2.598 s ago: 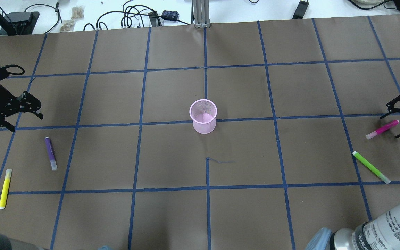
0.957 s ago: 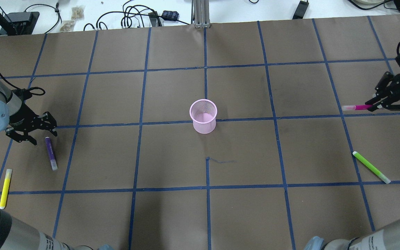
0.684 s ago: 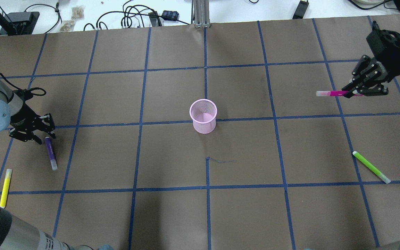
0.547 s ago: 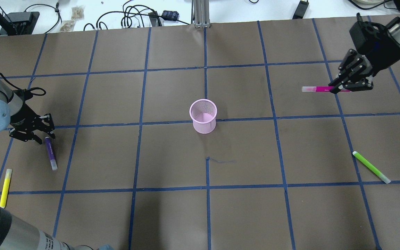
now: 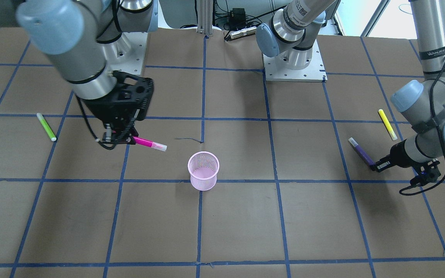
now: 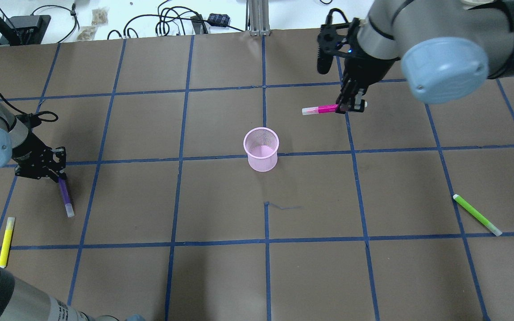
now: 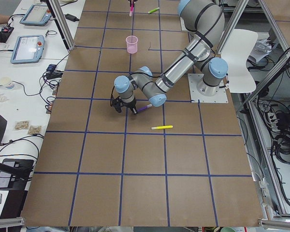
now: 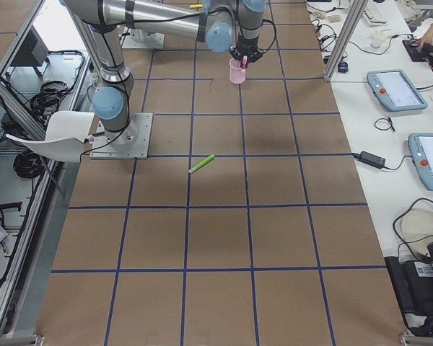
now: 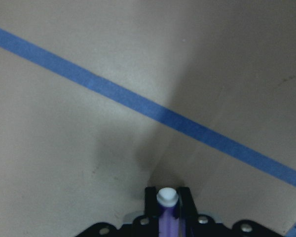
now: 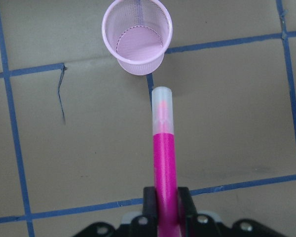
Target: Insert purple and pink pens into pink cup
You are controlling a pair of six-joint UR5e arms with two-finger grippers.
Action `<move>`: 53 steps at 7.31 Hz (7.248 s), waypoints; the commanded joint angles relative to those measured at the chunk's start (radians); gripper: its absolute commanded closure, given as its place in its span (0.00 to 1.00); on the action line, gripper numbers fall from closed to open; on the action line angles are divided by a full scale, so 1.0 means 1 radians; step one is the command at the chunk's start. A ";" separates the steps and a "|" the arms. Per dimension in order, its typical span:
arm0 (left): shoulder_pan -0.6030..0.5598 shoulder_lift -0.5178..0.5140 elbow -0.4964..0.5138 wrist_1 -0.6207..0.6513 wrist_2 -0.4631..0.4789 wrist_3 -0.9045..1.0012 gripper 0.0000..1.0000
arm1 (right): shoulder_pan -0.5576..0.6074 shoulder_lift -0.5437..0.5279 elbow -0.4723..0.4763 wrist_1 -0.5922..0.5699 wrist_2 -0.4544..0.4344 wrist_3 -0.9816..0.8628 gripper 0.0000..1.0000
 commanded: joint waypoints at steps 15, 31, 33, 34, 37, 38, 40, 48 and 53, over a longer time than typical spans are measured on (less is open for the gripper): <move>-0.331 0.201 0.212 -0.069 -0.014 -0.230 1.00 | 0.271 0.186 -0.158 -0.083 -0.408 0.076 0.00; -0.981 0.108 0.046 0.480 0.154 -0.789 1.00 | -0.108 -0.123 -0.114 0.055 -0.091 1.286 0.00; -0.998 0.097 0.043 0.501 0.156 -0.783 1.00 | -0.105 -0.110 -0.112 0.067 -0.074 1.284 0.00; -0.999 0.086 0.043 0.501 0.156 -0.782 1.00 | -0.105 -0.114 -0.112 0.070 -0.074 1.286 0.00; -1.013 0.065 0.014 0.521 0.242 -0.792 1.00 | -0.107 -0.116 -0.111 0.131 -0.079 1.298 0.00; -1.018 0.065 0.015 0.529 0.239 -0.794 1.00 | -0.107 -0.117 -0.111 0.147 -0.076 1.298 0.00; -1.031 0.063 0.015 0.553 0.230 -0.820 0.26 | -0.108 -0.111 -0.111 0.149 -0.076 1.298 0.00; -0.903 0.143 0.171 0.116 -0.033 -0.538 0.00 | -0.124 -0.113 -0.109 0.150 -0.081 1.297 0.00; -0.546 0.305 0.313 -0.470 -0.096 -0.080 0.00 | -0.127 -0.113 -0.105 0.150 -0.079 1.297 0.00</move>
